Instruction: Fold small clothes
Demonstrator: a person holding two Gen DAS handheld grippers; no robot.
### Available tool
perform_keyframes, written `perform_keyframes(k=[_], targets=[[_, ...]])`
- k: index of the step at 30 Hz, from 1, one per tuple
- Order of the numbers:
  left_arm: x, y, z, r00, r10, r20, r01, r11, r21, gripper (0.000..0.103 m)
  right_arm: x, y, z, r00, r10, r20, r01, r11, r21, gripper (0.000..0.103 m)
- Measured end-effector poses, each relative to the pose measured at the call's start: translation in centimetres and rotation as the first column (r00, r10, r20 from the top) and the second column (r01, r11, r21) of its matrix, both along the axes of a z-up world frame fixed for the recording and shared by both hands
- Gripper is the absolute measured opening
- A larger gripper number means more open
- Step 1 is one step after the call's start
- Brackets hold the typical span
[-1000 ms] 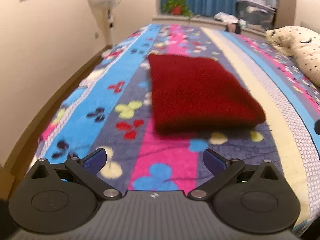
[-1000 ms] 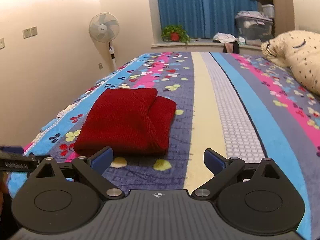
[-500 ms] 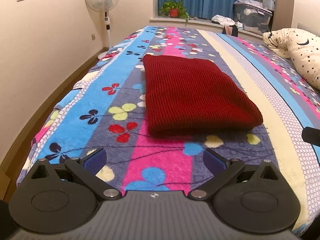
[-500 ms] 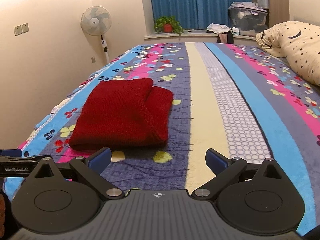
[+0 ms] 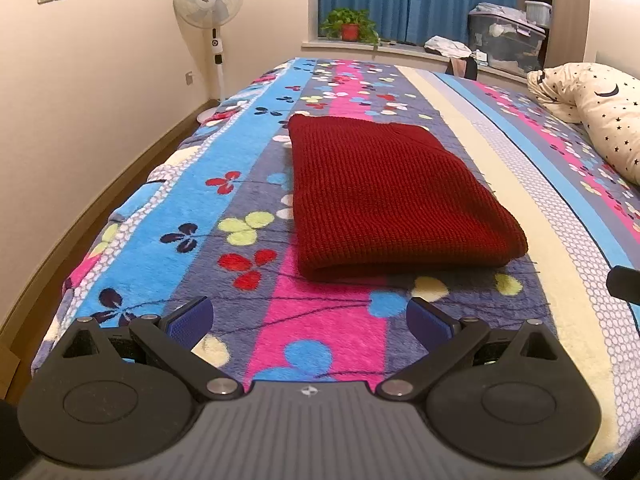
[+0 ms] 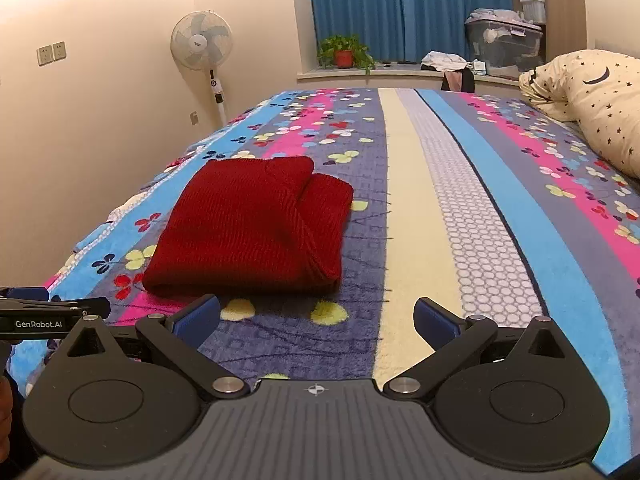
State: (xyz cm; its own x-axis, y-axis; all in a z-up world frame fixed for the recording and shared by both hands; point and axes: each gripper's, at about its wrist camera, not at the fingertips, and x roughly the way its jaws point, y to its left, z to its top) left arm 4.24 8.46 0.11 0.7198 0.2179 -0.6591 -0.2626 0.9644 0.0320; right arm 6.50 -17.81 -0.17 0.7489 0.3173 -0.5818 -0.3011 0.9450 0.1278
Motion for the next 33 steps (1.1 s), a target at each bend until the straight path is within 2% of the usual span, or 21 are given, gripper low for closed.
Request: perform_keyframes(k=[33], targets=[[-0.1, -0.2, 0.3, 1.000, -0.019, 0.017, 0.019, 1.000, 0.007, 0.103, -1.0, 1.3, 0.3, 0.996, 0.056, 0.066, -0.051, 0.996, -0.068, 0.102]])
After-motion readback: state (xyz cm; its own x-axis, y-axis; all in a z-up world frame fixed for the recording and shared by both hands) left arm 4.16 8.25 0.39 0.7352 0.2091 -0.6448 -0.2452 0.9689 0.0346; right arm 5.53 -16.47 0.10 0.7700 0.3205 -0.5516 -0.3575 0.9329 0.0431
